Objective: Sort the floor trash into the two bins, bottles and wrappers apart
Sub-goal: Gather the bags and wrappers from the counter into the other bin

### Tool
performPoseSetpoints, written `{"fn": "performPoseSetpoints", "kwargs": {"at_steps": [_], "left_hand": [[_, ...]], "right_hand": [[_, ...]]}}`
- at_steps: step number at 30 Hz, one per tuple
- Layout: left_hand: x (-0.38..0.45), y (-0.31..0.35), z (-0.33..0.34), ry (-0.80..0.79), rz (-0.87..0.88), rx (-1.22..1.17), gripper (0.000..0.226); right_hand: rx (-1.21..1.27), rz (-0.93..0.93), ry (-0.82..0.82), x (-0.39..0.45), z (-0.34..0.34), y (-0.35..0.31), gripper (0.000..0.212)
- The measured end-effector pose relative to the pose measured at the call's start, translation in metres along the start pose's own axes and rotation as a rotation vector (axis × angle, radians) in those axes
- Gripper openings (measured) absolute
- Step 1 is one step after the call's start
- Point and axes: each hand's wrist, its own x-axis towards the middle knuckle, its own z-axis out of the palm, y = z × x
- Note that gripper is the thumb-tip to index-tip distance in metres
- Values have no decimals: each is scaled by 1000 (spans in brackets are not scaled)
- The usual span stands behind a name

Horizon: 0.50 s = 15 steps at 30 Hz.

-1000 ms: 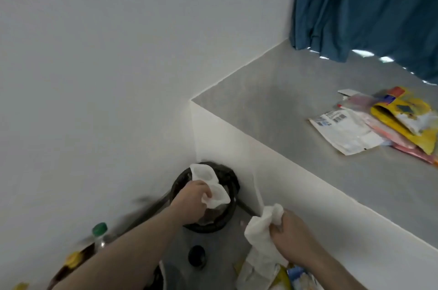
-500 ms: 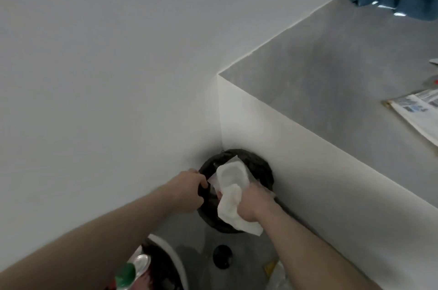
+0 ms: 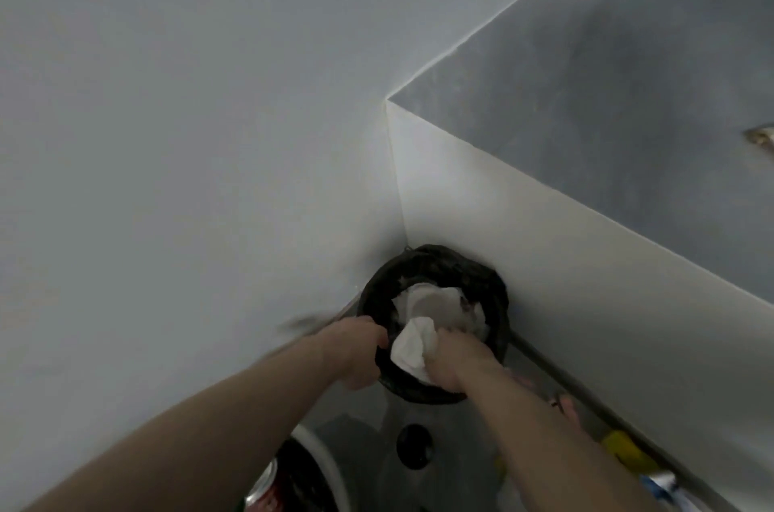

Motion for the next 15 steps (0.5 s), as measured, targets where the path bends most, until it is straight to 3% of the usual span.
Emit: {"fn": "performPoseSetpoints", "kwargs": {"at_steps": [8, 15], "left_hand": [[-58, 30, -39, 105, 49, -85, 55], [-149, 88, -53, 218, 225, -128, 51]], "right_hand": [[8, -110, 236, -109, -64, 16, 67], [77, -15, 295, -276, -88, 49, 80]]}}
